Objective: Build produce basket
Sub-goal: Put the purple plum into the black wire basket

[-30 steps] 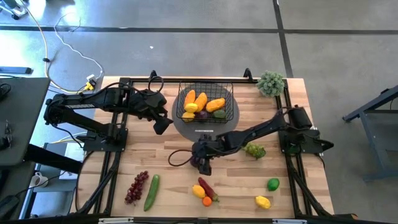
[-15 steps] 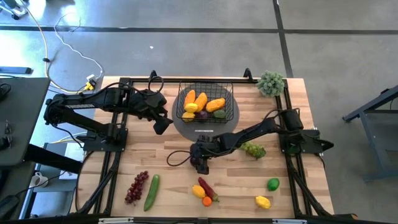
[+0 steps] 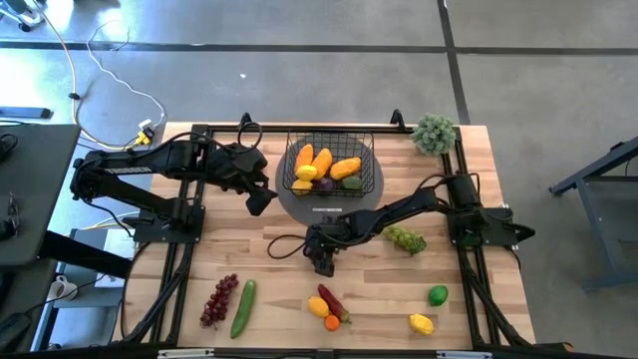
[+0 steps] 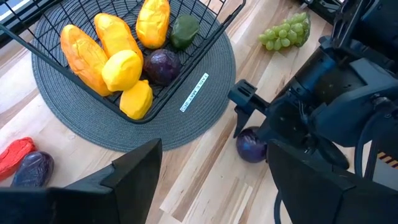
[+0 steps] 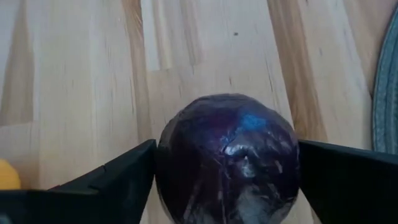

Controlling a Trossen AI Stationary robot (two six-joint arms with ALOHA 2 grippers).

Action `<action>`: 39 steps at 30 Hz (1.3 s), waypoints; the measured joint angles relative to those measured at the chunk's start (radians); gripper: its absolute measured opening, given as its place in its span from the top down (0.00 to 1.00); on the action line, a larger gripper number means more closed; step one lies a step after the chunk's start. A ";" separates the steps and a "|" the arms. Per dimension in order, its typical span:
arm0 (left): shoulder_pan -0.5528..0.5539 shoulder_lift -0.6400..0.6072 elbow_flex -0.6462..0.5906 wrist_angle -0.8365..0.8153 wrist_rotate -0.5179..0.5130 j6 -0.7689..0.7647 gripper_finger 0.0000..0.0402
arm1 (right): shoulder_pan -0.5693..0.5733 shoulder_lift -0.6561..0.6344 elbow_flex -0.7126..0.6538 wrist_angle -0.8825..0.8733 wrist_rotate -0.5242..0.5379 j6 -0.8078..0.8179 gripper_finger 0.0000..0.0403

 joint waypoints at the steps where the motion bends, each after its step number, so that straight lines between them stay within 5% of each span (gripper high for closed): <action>1: 0.000 0.000 0.000 0.000 0.000 0.000 0.31 | 0.000 0.000 0.000 0.000 0.000 0.012 0.21; 9: 0.000 0.000 0.000 0.000 0.000 0.000 0.31 | 0.000 0.000 0.000 0.001 0.013 0.076 0.38; 39: 0.000 0.003 0.000 0.051 -0.005 0.000 0.31 | -0.184 -0.270 0.000 -0.048 0.256 0.199 0.40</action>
